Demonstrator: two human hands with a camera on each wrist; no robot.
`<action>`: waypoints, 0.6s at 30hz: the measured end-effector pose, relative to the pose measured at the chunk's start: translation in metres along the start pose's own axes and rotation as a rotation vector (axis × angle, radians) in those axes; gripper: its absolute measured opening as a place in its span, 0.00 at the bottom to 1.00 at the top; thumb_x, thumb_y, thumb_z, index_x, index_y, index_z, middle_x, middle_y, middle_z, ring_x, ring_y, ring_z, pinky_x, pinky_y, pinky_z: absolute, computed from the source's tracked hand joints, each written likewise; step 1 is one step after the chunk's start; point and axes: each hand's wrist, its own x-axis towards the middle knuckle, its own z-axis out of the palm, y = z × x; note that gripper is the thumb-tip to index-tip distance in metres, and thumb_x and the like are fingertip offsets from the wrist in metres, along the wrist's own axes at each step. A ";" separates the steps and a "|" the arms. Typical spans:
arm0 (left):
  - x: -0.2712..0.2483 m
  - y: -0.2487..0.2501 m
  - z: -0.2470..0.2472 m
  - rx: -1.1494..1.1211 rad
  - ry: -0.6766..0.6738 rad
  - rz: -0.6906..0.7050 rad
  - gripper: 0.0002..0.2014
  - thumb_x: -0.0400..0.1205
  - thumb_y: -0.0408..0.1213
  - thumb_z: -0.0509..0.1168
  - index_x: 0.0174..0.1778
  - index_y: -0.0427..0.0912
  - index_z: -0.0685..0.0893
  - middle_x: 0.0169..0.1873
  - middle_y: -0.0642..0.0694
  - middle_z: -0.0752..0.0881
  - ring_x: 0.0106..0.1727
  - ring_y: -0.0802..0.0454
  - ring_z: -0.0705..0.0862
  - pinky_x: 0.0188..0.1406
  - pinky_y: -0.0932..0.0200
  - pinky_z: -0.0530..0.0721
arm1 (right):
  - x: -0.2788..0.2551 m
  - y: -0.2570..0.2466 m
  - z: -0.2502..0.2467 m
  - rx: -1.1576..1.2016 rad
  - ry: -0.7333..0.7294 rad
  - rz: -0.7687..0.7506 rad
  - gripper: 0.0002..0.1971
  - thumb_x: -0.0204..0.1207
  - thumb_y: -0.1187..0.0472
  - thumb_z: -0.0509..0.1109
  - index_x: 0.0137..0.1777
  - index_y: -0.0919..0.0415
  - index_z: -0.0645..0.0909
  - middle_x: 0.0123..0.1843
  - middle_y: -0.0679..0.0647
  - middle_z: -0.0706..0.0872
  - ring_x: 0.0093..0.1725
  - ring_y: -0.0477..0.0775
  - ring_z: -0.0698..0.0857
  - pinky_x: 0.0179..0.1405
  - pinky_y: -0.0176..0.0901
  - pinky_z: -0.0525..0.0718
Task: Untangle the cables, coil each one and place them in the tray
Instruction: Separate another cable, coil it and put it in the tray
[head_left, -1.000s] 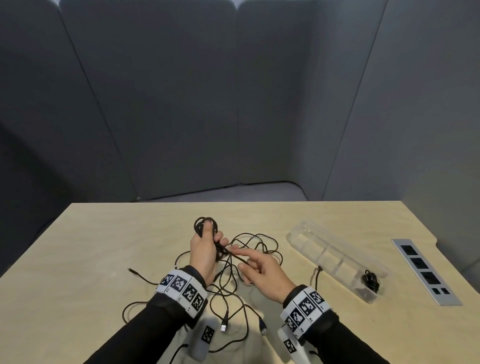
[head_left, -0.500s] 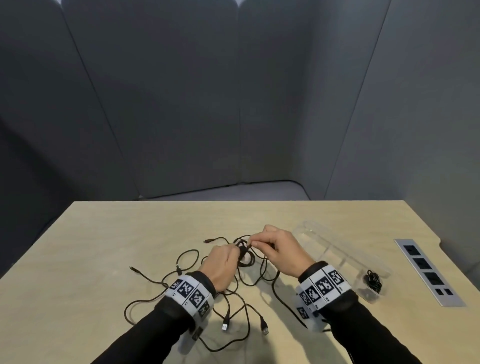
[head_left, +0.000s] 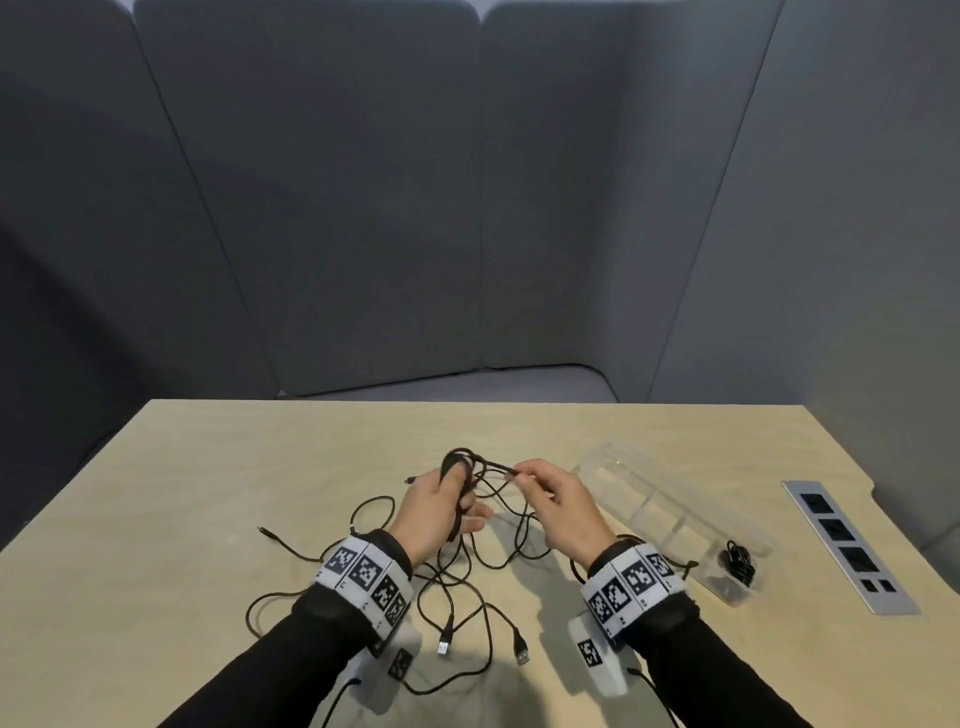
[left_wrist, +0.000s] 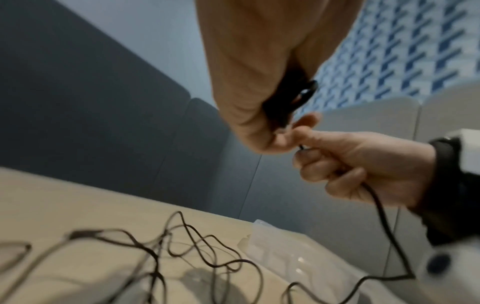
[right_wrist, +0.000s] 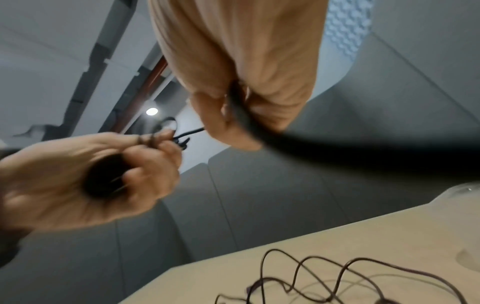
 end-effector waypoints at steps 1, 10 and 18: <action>0.001 -0.001 0.002 -0.057 0.084 0.008 0.14 0.89 0.40 0.51 0.41 0.37 0.74 0.24 0.48 0.76 0.34 0.50 0.87 0.32 0.57 0.87 | -0.005 0.000 0.004 -0.065 -0.044 -0.006 0.12 0.83 0.60 0.61 0.61 0.54 0.83 0.40 0.38 0.81 0.34 0.35 0.77 0.34 0.22 0.72; 0.003 -0.010 0.007 -0.241 0.405 -0.061 0.16 0.89 0.43 0.50 0.42 0.37 0.75 0.32 0.43 0.81 0.22 0.50 0.82 0.29 0.52 0.84 | -0.042 -0.023 0.028 -0.466 -0.397 -0.222 0.13 0.81 0.61 0.55 0.59 0.53 0.79 0.43 0.57 0.87 0.43 0.57 0.82 0.47 0.44 0.79; -0.012 -0.019 0.005 0.926 0.167 0.209 0.10 0.86 0.42 0.50 0.48 0.40 0.70 0.37 0.43 0.81 0.40 0.42 0.80 0.38 0.55 0.72 | -0.026 -0.044 -0.004 -0.576 -0.324 -0.291 0.04 0.76 0.51 0.67 0.42 0.49 0.81 0.34 0.44 0.86 0.35 0.45 0.81 0.43 0.42 0.81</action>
